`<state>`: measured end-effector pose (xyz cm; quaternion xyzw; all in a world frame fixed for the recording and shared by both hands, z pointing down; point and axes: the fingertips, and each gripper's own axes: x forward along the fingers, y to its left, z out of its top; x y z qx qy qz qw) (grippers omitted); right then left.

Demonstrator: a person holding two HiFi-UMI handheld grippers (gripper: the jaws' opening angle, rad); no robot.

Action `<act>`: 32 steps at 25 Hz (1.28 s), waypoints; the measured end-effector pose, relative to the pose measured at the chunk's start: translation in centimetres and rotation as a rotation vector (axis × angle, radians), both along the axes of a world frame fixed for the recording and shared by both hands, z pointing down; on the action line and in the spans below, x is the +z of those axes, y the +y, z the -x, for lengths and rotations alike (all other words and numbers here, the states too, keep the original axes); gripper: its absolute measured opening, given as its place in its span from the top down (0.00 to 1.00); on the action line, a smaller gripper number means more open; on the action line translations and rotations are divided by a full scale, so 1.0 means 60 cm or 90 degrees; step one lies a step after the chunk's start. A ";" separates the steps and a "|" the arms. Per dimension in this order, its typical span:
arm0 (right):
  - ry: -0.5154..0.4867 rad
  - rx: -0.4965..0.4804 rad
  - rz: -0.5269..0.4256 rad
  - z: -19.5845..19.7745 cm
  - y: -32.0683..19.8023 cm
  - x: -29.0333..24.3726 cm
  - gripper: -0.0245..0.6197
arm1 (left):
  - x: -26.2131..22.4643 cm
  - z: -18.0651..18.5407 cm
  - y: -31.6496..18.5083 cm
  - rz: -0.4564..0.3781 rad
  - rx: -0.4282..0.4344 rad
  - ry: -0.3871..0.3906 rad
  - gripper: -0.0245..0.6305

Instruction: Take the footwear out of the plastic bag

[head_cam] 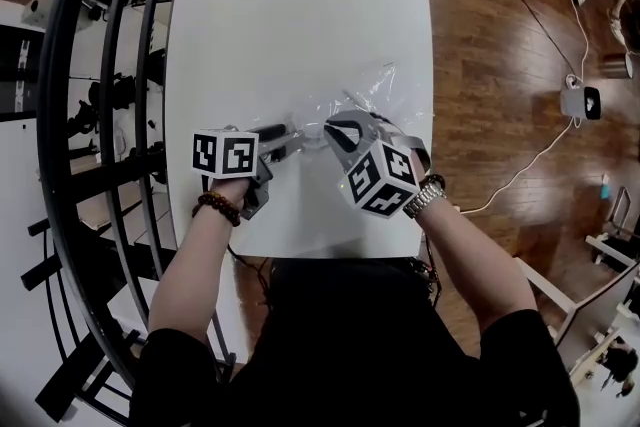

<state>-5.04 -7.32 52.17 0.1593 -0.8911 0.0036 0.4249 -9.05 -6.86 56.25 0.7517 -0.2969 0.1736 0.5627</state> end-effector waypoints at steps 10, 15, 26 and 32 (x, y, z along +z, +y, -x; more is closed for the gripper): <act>-0.020 -0.012 -0.021 0.002 0.008 -0.022 0.95 | -0.006 -0.024 0.002 0.067 -0.031 0.093 0.54; -0.021 -0.022 -0.018 0.008 0.022 -0.020 0.95 | 0.008 -0.022 0.010 0.062 -0.020 0.063 0.68; -0.062 0.024 0.017 -0.036 0.022 -0.029 0.79 | 0.009 -0.011 0.020 0.052 -0.022 0.077 0.83; 0.005 0.114 0.048 -0.130 -0.027 0.019 0.78 | 0.004 -0.002 0.023 0.050 -0.020 0.083 0.83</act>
